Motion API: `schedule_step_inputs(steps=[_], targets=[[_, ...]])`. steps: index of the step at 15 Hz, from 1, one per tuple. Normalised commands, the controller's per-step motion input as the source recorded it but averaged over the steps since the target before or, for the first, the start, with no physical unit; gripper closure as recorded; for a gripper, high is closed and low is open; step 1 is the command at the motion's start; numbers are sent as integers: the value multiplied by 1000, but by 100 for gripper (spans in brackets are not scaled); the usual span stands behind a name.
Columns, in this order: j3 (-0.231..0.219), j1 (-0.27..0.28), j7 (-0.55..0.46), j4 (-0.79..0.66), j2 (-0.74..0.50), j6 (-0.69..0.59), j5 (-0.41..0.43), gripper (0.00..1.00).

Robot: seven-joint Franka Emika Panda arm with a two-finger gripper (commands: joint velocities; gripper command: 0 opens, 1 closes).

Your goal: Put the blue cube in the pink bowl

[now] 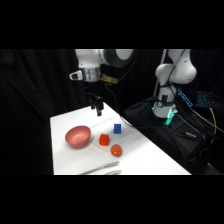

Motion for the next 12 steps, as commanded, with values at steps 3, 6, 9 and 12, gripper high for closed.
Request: schedule_step_inputs(steps=[3,6,9,12], targets=[[14,-17,107,-56,-45,61,-17,0],[-11,-19,215,-223,-148,198,-44,0],[-21,-21,223,-331,-203,270,-54,0],[-26,-27,193,-391,-250,297,-66,0]])
